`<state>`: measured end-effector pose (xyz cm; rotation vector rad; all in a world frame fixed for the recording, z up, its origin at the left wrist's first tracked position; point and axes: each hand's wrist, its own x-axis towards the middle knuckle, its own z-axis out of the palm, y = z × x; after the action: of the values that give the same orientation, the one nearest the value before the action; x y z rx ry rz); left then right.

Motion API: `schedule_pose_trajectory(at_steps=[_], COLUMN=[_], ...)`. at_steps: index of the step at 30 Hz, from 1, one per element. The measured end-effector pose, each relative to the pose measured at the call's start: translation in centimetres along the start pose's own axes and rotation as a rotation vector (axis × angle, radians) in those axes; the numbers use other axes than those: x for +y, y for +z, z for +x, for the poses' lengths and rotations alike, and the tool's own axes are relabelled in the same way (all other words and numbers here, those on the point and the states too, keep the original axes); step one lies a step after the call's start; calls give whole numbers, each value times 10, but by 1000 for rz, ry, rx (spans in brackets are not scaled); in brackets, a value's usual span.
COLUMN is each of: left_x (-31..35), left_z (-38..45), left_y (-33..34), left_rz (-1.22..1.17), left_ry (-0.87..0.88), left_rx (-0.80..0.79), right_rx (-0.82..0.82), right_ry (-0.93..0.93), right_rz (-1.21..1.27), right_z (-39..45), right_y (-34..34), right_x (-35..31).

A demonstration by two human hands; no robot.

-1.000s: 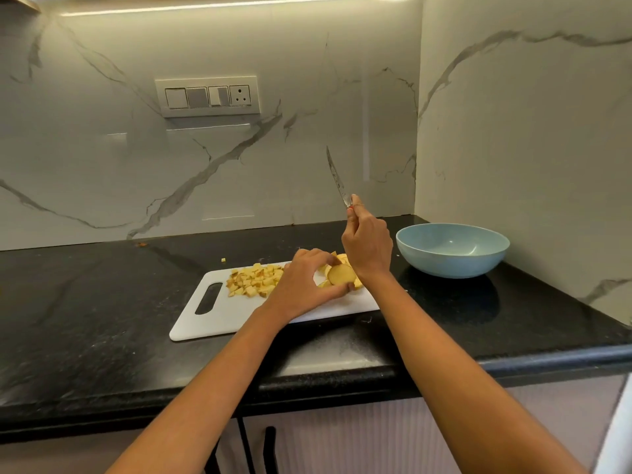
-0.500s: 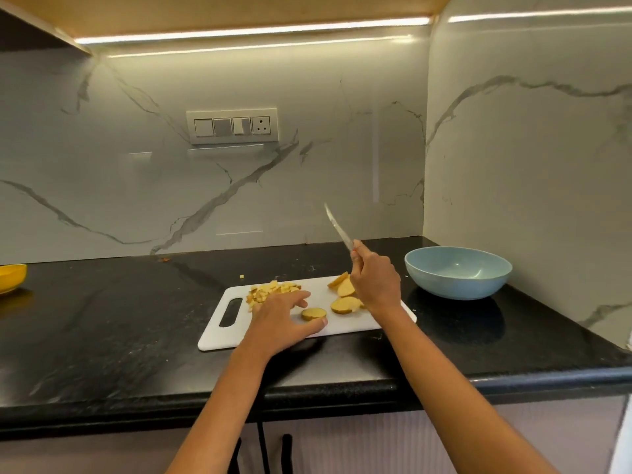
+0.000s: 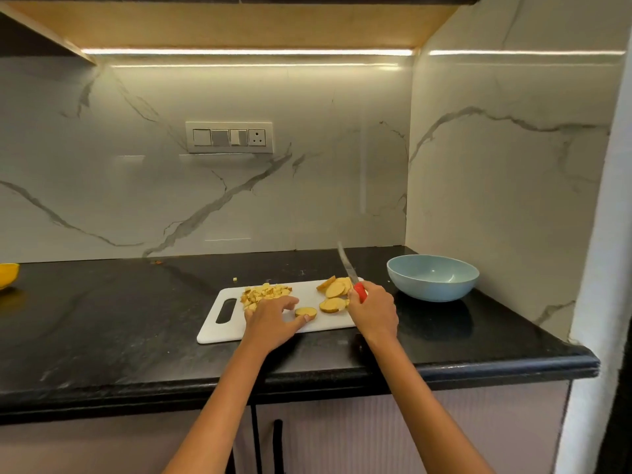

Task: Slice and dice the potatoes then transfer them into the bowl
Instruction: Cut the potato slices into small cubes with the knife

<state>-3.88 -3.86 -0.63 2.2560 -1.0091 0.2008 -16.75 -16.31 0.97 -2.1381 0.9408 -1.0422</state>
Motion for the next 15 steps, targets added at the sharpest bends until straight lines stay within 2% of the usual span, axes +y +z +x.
schedule_pose_trajectory(at_steps=[4,7,15], left_x=[1,2,5], left_z=[-1,0,-5], left_y=[0,-1,-6], left_rz=[-88,-112,-150], left_ry=[2,-17,-13], left_rx=[-7,-4,3], right_rx=[-76,-90,-262], right_ry=[-131,-160,-218], right_rz=[-70,-115,-468], right_z=[-7,-11,-48], right_y=[2,2,4], right_x=[-7,-14,-34])
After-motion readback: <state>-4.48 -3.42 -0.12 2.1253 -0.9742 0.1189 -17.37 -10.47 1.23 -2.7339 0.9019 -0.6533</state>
